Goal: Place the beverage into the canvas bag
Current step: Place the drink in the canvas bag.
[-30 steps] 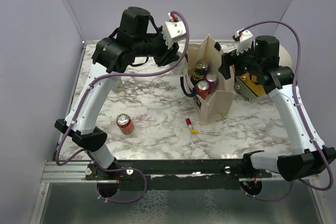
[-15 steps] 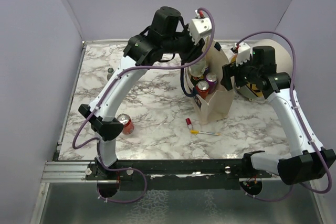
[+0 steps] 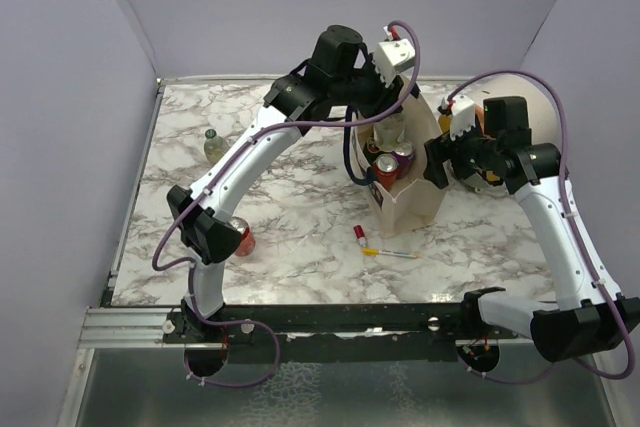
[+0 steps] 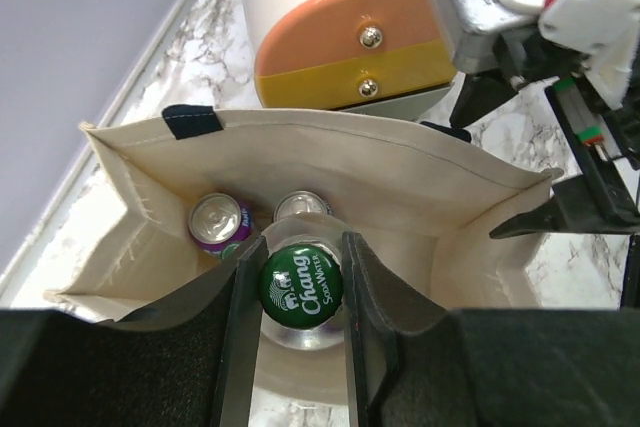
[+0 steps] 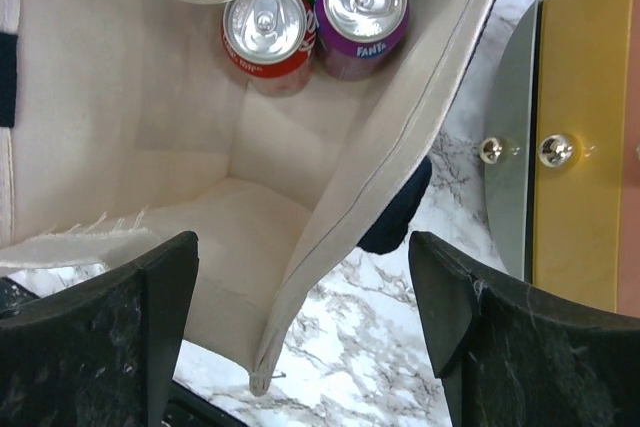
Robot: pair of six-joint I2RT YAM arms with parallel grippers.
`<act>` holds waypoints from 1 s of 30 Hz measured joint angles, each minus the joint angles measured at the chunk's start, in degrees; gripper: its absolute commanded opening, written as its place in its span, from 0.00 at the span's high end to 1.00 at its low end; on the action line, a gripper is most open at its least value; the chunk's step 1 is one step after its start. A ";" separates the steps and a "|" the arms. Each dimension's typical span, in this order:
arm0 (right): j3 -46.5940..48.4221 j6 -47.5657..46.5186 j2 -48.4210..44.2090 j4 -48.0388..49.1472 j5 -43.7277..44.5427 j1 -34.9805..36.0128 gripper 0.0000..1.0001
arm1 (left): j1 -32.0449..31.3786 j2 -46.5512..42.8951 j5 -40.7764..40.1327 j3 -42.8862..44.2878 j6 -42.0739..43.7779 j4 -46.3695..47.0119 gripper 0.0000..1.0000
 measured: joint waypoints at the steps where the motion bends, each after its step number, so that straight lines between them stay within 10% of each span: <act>1: 0.00 -0.44 -0.02 -0.72 -0.02 0.00 0.15 | -0.04 0.52 0.17 -0.28 -0.52 0.31 1.00; 30: -3.56 -5.20 -3.26 -4.85 -0.17 -0.09 0.18 | -4.85 7.72 6.43 -3.87 -3.76 10.47 1.00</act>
